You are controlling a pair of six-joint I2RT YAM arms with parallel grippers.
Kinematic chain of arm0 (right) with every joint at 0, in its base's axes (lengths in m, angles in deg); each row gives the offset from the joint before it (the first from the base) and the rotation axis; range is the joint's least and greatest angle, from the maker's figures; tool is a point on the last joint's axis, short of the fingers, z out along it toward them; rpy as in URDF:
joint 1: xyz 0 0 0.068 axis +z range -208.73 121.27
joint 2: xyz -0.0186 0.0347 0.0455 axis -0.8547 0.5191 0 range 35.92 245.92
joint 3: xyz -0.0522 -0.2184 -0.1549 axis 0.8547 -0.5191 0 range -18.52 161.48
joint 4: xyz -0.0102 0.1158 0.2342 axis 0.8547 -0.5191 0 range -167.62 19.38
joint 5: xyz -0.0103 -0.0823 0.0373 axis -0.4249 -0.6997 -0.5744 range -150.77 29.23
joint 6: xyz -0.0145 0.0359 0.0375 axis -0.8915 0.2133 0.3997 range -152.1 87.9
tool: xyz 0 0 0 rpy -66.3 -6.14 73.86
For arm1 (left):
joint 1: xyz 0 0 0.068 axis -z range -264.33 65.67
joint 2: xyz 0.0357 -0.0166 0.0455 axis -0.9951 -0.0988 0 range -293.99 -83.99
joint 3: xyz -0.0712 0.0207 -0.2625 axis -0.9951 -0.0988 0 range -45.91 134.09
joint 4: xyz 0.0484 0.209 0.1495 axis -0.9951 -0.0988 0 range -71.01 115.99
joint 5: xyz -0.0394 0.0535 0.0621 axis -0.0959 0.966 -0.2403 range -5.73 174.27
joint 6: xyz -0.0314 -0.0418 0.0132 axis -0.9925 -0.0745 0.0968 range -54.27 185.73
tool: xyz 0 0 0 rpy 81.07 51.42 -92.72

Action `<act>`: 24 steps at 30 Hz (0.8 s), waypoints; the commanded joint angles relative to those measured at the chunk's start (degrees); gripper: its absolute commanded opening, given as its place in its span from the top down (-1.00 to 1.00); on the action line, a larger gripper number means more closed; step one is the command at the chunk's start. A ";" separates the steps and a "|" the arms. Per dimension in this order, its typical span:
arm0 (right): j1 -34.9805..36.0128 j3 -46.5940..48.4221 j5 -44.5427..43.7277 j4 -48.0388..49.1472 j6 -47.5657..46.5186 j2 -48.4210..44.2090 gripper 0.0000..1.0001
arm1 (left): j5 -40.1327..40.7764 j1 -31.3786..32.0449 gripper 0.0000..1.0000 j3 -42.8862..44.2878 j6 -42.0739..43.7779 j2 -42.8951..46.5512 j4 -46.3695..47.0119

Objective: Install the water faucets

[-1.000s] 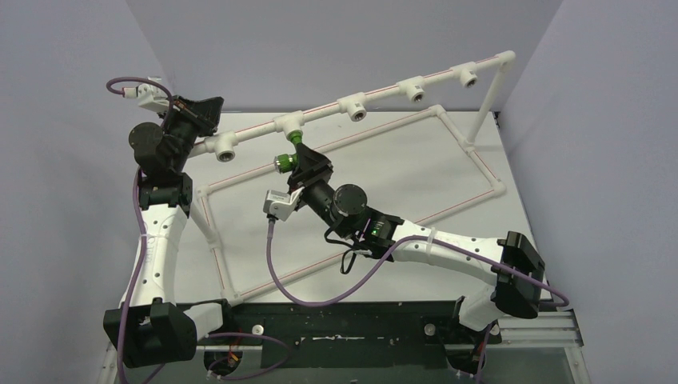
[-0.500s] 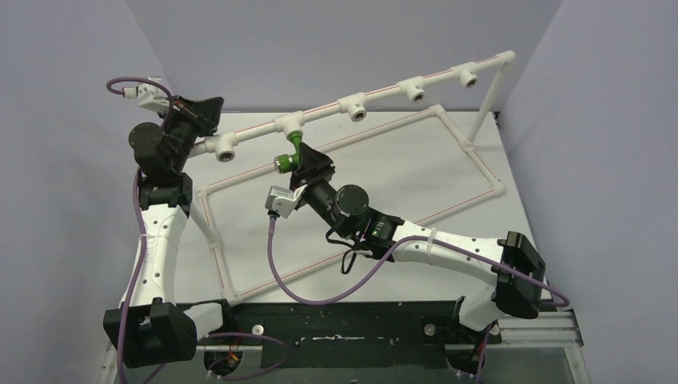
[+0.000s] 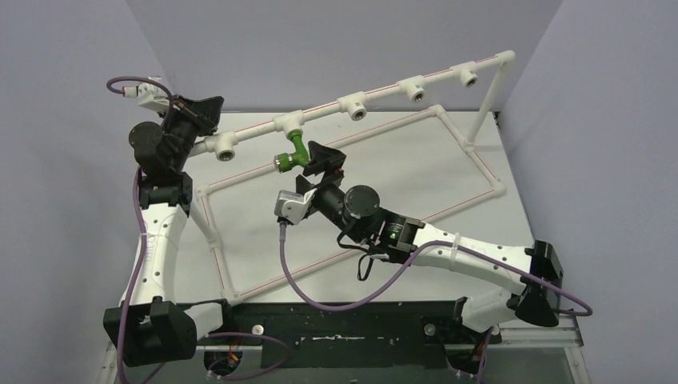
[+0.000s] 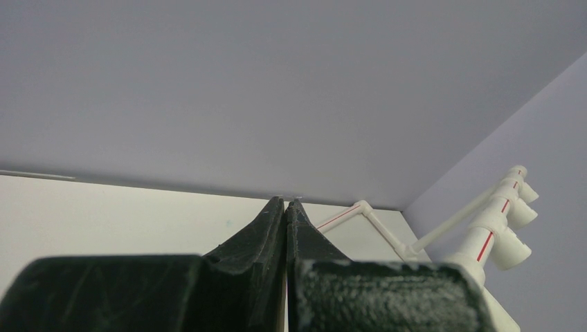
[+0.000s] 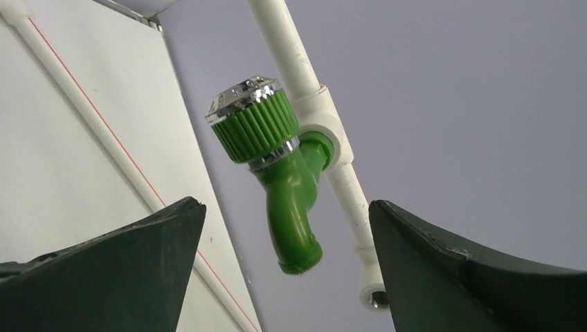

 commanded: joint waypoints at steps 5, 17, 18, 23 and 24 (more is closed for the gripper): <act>0.91 -1.71 -0.83 -8.99 10.53 -14.30 -0.95 | 0.56 -0.39 1.00 -6.38 0.94 -8.79 -20.52; -0.53 -13.24 -14.14 -12.18 23.76 -28.50 -1.00 | -0.21 0.79 1.00 1.75 -0.44 -9.37 -23.24; -0.86 -13.98 -14.87 -12.45 25.09 -29.52 -1.00 | -0.30 0.78 1.00 2.70 -0.58 -9.40 -23.50; -3.60 -18.18 -17.32 -12.87 31.69 -33.55 -1.00 | -0.67 0.68 1.00 9.23 -2.13 -10.15 -23.65; -4.20 -19.09 -17.42 -12.96 32.76 -34.06 -1.00 | -0.93 0.68 1.00 10.90 -2.71 -10.51 -23.59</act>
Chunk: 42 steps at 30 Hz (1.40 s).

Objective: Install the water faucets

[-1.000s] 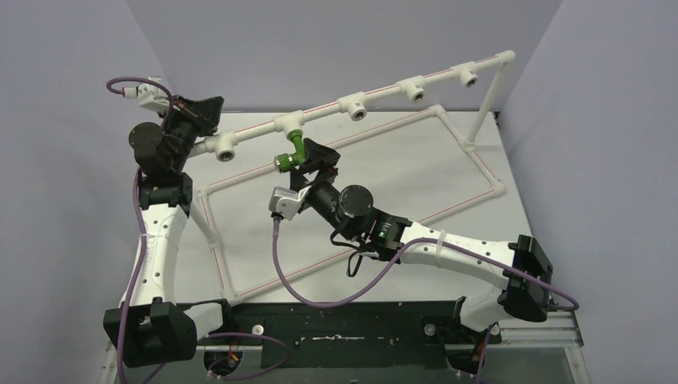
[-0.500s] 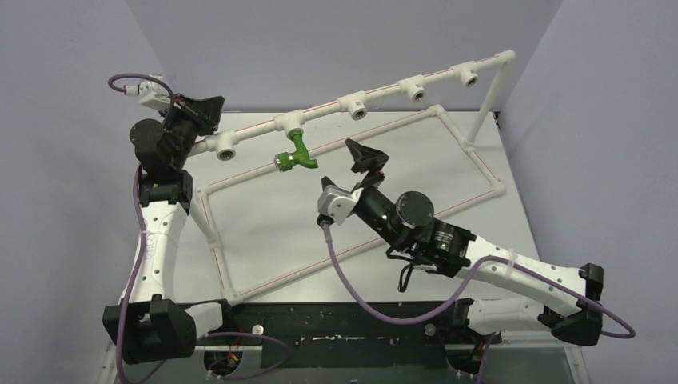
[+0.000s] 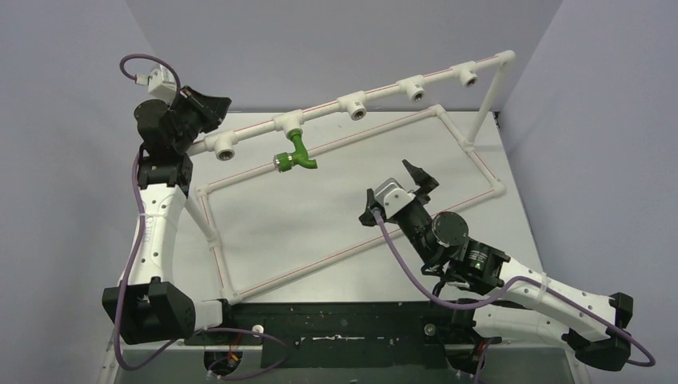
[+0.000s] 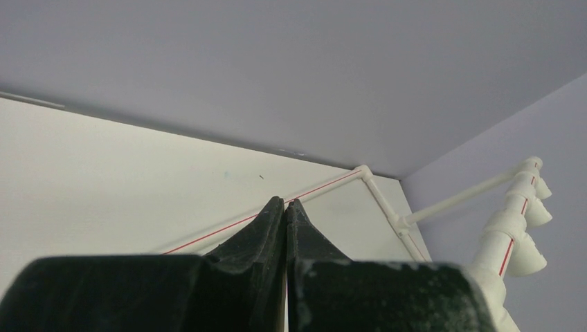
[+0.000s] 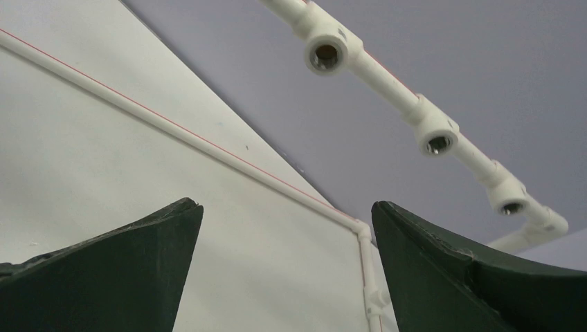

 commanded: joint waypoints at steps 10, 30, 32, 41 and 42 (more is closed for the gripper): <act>-8.58 -9.15 -11.16 3.67 17.75 -4.57 -1.00 | -5.24 -0.38 1.00 16.34 -3.86 -6.80 -10.66; -43.69 -18.33 7.77 13.13 41.75 4.24 -1.00 | -20.48 1.77 0.02 6.82 -8.73 7.12 3.55; -46.00 -19.22 7.88 14.09 42.56 5.59 -1.00 | -20.36 4.13 -0.07 5.58 -5.98 8.51 2.38; -49.72 -24.94 4.15 24.76 38.20 12.17 -1.00 | -10.70 18.79 -0.32 1.94 11.79 15.73 -10.96; -50.52 -25.87 4.82 27.17 37.30 13.40 -1.00 | -8.82 20.09 -0.35 1.56 13.95 16.53 -12.46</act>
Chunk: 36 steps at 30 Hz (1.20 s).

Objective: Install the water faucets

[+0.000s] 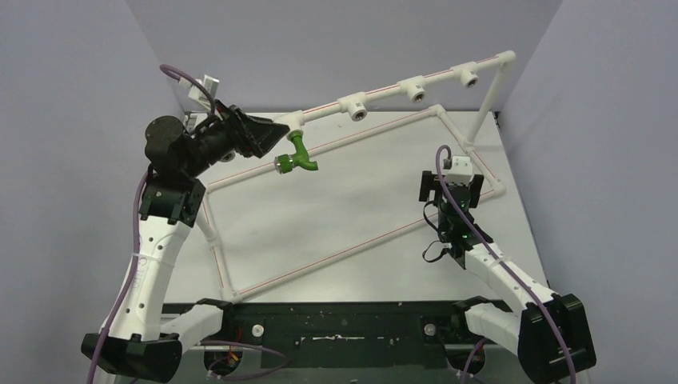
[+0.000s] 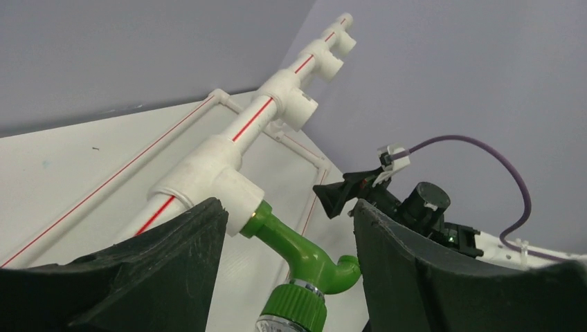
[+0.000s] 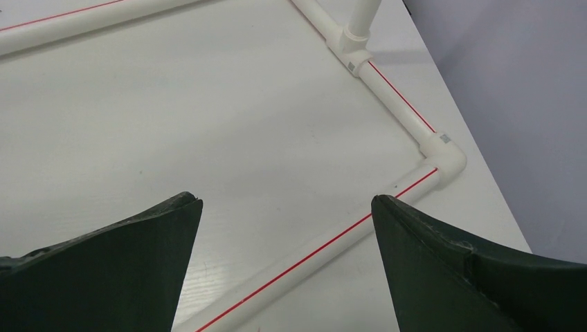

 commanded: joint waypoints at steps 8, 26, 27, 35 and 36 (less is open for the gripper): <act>-11.13 -9.78 6.95 30.78 -1.48 13.59 -1.00 | 16.34 13.22 -0.90 -4.16 21.13 11.50 -10.67; -14.33 -14.87 15.34 54.60 -4.41 31.60 -1.00 | 4.49 17.09 -0.91 -8.86 19.59 21.76 -11.05; -14.21 -14.79 15.16 54.59 -4.43 31.67 -1.00 | 3.72 17.09 -0.91 -8.76 18.92 22.23 -10.72; -15.21 -12.59 16.36 50.89 -3.07 31.95 -1.00 | -0.43 17.18 -0.91 -5.26 15.56 23.58 -9.27; -15.26 -12.59 16.37 50.86 -3.07 32.03 -1.00 | -0.66 17.14 -0.91 -4.78 15.40 23.55 -9.17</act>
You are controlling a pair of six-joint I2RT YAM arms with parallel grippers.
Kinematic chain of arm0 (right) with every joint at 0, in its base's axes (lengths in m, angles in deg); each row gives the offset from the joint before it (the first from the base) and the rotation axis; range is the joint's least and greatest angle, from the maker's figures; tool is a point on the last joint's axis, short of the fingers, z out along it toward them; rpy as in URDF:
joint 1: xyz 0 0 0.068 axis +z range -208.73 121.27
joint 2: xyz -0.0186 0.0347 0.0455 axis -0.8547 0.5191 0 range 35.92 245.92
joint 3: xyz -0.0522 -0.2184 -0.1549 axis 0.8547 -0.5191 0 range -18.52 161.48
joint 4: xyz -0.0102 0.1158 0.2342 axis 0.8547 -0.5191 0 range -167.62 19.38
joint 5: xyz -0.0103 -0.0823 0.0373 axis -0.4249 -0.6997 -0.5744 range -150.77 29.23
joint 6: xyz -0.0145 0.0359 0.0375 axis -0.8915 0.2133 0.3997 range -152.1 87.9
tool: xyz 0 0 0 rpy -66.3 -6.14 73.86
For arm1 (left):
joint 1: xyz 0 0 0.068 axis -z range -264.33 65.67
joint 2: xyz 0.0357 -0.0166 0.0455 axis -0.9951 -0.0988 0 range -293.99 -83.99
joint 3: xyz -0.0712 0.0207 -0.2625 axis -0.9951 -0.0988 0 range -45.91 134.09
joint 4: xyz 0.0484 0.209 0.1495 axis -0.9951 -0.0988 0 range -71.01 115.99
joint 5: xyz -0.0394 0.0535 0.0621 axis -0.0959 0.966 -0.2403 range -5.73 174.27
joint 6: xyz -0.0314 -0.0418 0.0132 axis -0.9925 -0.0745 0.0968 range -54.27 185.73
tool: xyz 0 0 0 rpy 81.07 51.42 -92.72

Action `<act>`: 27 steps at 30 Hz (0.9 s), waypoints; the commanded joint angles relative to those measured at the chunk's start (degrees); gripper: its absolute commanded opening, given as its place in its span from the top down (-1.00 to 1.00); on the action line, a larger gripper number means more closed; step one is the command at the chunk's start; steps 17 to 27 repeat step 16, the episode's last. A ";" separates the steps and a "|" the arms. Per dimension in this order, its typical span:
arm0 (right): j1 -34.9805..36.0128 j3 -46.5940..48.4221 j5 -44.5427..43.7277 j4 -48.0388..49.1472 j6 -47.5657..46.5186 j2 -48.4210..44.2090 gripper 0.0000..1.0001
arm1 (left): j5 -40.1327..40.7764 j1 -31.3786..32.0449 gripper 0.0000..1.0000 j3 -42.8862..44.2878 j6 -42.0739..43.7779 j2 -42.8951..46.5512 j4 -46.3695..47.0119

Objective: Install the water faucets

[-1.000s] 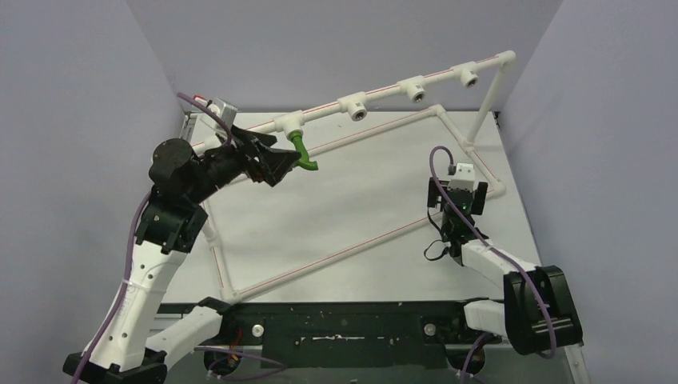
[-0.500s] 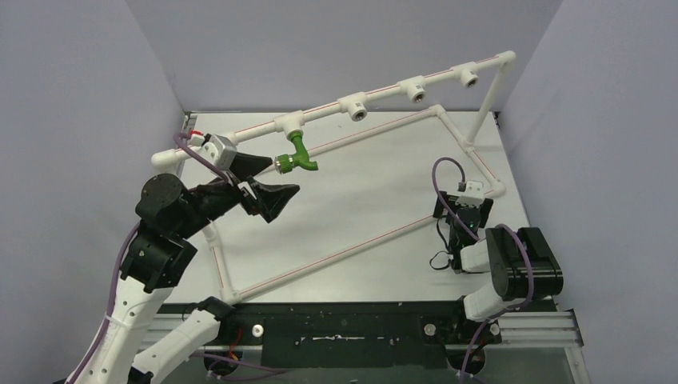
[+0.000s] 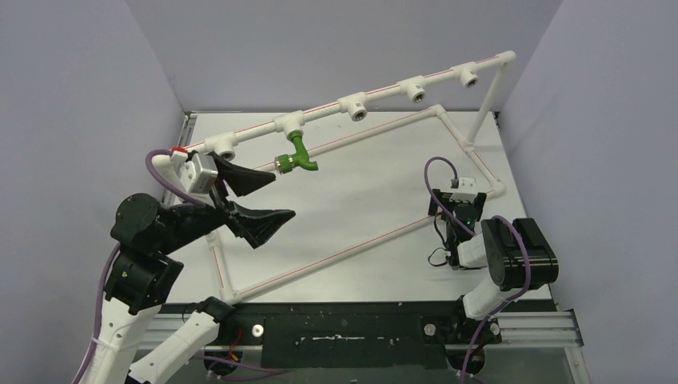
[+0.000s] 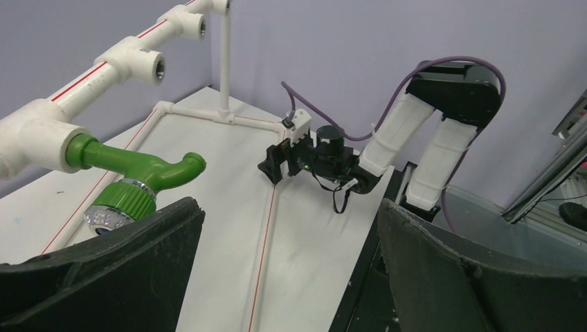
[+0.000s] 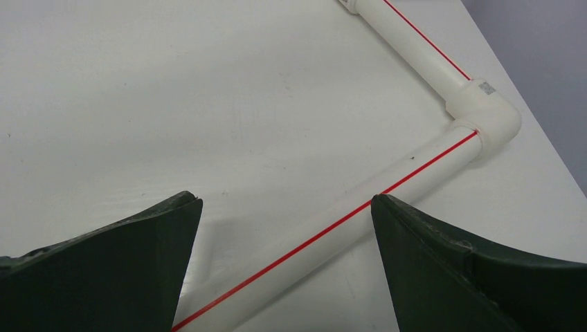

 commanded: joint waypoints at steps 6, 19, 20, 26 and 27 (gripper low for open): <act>-0.46 1.47 1.81 3.19 0.82 -0.23 -1.00 | -4.70 0.23 -0.91 5.92 -3.63 0.22 4.25; -0.81 1.66 2.20 2.83 0.78 -0.10 -1.00 | -4.37 0.15 -0.92 5.24 -5.19 1.44 7.55; -0.81 1.66 2.20 2.83 0.78 -0.10 -1.00 | -4.37 0.15 -0.92 5.24 -5.19 1.44 7.55; -0.81 1.66 2.20 2.83 0.78 -0.10 -1.00 | -4.37 0.15 -0.92 5.24 -5.19 1.44 7.55; -0.81 1.66 2.20 2.83 0.78 -0.10 -1.00 | -4.37 0.15 -0.92 5.24 -5.19 1.44 7.55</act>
